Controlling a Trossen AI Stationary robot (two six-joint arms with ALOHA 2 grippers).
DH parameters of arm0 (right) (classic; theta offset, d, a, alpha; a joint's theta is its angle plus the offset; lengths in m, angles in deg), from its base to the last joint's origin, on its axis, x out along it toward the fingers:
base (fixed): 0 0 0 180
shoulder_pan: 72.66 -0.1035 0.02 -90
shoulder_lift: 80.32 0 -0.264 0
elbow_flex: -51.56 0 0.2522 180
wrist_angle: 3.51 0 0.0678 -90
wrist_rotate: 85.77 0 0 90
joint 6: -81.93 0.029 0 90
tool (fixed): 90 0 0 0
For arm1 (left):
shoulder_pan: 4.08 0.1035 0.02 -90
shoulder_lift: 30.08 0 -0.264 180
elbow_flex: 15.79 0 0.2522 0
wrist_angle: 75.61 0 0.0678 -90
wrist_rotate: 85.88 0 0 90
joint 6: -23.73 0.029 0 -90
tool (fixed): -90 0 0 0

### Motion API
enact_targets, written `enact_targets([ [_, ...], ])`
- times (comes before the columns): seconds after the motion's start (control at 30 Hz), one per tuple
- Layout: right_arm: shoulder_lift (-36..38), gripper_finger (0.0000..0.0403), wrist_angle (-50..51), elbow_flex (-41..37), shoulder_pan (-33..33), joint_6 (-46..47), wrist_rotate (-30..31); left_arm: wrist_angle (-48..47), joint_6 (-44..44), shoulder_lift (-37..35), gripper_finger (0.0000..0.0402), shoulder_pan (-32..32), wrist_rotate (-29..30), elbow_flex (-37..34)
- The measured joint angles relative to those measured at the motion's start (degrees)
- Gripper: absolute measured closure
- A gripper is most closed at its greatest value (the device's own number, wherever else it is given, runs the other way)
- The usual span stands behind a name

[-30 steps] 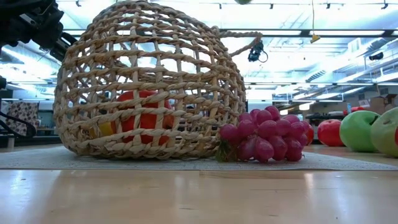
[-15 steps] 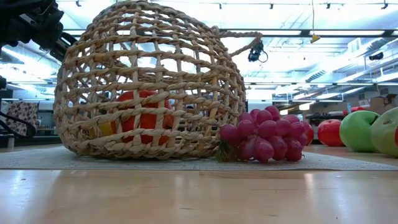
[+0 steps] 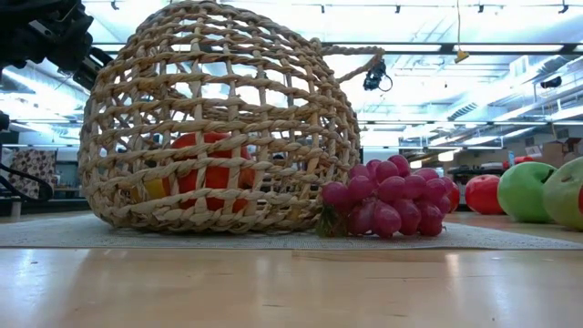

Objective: Build produce basket
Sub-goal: Put the cucumber into the brown basket

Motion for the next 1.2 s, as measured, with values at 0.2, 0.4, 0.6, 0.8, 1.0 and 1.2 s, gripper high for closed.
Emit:
enact_targets([
  [0.2, -1.1, 0.0217, 0.14, 0.0, -0.02, -3.46, 0.11, 0.02, 0.02, 0.0, 0.028, -0.02, 0.0, 0.0],
  [0.4, -2.89, 0.0217, -0.85, 0.01, 0.05, -13.84, 0.42, 0.02, 0.02, 0.0, 0.028, -0.02, -0.02, 0.0],
  [0.6, -4.04, 0.0217, -0.73, -0.01, 0.81, -28.76, 2.36, 0.02, 0.02, 0.0, 0.028, -0.02, 0.0, 0.0],
  [0.8, -3.97, 0.0217, -0.7, -0.01, 1.05, -47.88, 5.09, 0.0, 0.0, 0.02, 0.028, -0.02, -0.02, 0.0],
  [1.0, -3.95, 0.0217, 0.2, -0.01, 1.45, -57.3, 7.8, 0.02, 0.02, 0.0, 0.028, 0.0, 0.0, 0.0],
  [1.2, -3.95, 0.0214, 0.47, -0.01, 3.27, -56.86, 7.75, 0.02, -0.01, 0.0, 0.028, 0.0, 0.0, 0.0],
])
